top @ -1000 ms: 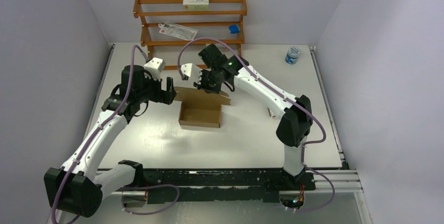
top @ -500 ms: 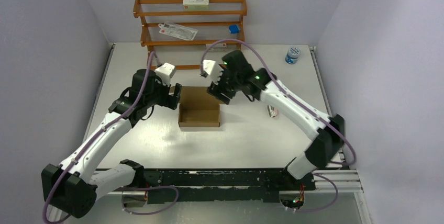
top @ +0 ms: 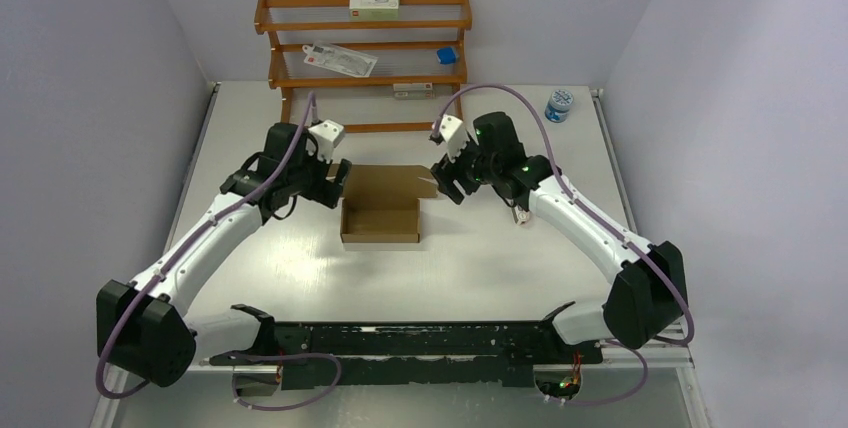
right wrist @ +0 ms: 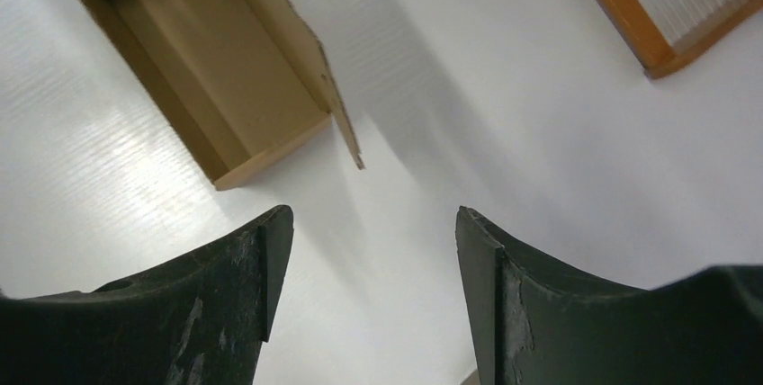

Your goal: Fold the paper box

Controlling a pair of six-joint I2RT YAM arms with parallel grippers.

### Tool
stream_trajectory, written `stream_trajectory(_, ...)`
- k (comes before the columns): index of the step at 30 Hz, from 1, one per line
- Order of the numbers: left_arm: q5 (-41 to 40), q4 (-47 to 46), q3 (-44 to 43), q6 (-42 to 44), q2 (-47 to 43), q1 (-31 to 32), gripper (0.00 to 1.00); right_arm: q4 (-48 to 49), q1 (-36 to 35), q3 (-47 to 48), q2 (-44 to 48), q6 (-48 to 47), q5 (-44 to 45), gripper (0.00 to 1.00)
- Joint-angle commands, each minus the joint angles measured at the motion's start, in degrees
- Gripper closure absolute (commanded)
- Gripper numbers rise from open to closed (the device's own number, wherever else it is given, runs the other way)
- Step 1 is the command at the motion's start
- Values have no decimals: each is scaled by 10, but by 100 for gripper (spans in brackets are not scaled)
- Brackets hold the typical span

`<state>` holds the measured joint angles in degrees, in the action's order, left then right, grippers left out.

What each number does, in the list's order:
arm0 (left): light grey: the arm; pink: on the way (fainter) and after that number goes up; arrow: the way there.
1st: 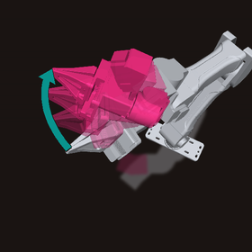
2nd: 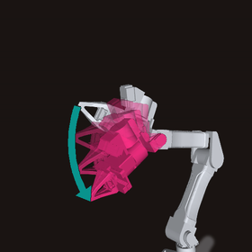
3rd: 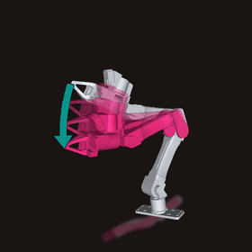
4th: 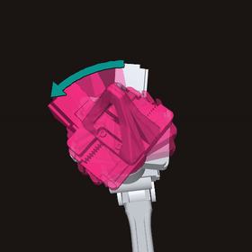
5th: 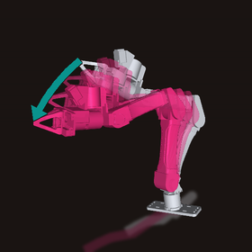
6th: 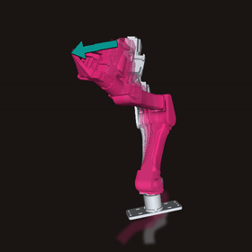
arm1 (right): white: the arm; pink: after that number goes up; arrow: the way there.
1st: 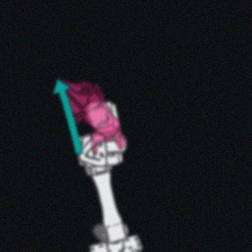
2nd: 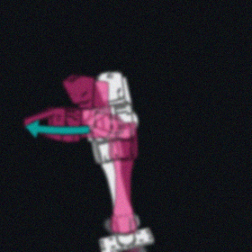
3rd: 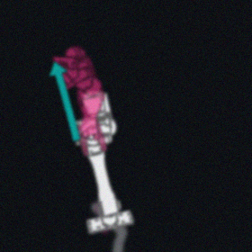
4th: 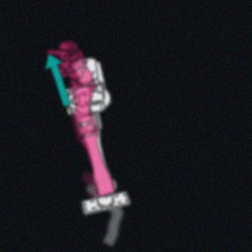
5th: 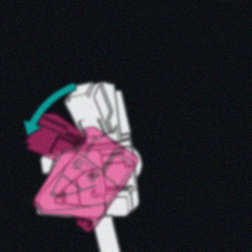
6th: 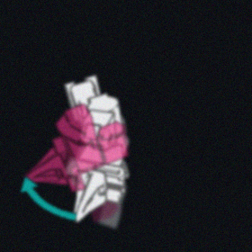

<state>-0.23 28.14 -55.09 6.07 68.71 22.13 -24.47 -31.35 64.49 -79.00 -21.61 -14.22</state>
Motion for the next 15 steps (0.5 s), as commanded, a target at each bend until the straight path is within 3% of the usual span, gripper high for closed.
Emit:
stream_trajectory(1, 42, -12, -3, 15, -1, -28, 2, 59, 1, -13, 8, 1, -61, 30)
stream_trajectory(15, 139, -27, -18, 36, 46, -77, 11, 39, 5, 20, -68, -76, -137, 37)
